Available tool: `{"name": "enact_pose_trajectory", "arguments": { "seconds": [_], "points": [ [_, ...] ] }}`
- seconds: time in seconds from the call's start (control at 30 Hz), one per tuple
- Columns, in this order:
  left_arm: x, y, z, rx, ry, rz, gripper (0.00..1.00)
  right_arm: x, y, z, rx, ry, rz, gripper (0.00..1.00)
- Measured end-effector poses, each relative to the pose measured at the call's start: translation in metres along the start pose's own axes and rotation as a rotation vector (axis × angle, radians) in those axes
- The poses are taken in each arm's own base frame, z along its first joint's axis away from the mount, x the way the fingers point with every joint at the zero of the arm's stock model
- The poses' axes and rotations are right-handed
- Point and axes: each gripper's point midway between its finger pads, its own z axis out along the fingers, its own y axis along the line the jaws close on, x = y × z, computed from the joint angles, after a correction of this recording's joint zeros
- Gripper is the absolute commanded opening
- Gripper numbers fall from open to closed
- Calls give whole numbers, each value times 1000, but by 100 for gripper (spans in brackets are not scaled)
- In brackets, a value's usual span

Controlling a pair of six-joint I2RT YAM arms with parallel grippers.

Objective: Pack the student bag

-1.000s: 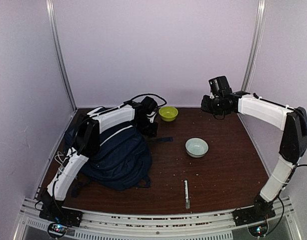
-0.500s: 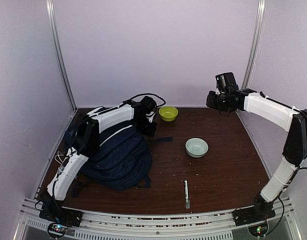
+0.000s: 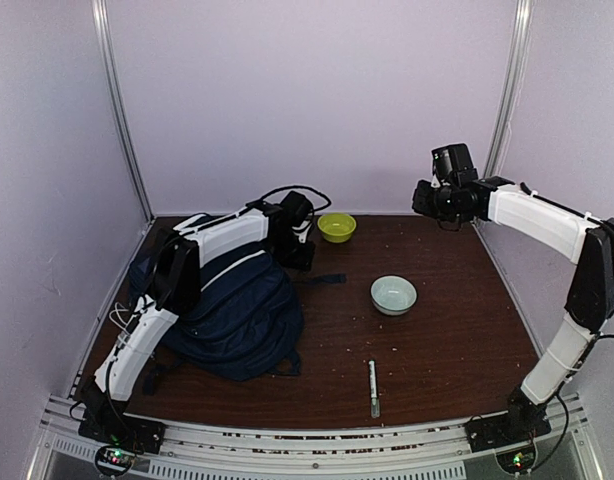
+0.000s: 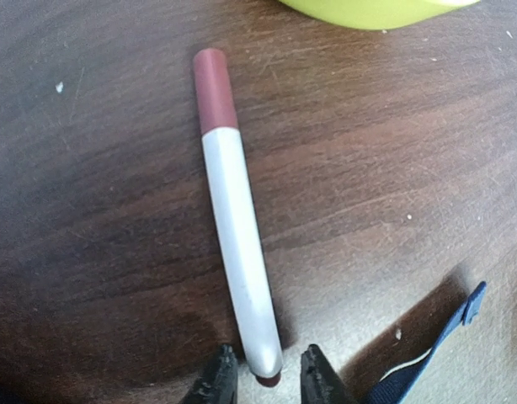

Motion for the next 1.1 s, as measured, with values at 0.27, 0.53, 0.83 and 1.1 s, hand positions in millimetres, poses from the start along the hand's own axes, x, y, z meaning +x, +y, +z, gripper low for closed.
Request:
{"name": "enact_pose_trajectory", "arguments": {
  "seconds": [0.27,0.53,0.83,1.1],
  "points": [
    [6,-3,3,22,24,-18,7,0,2,-1,-7,8,-4,28],
    [-8,1,-5,25,-8,-23,0,0,1,-1,-7,8,-23,28],
    [1,-2,5,73,14,-5,24,-3,-1,-3,-5,1,-21,28],
    [-3,-7,7,98,-12,-5,29,-6,-1,-6,-7,-6,-20,28]
  ]
}}
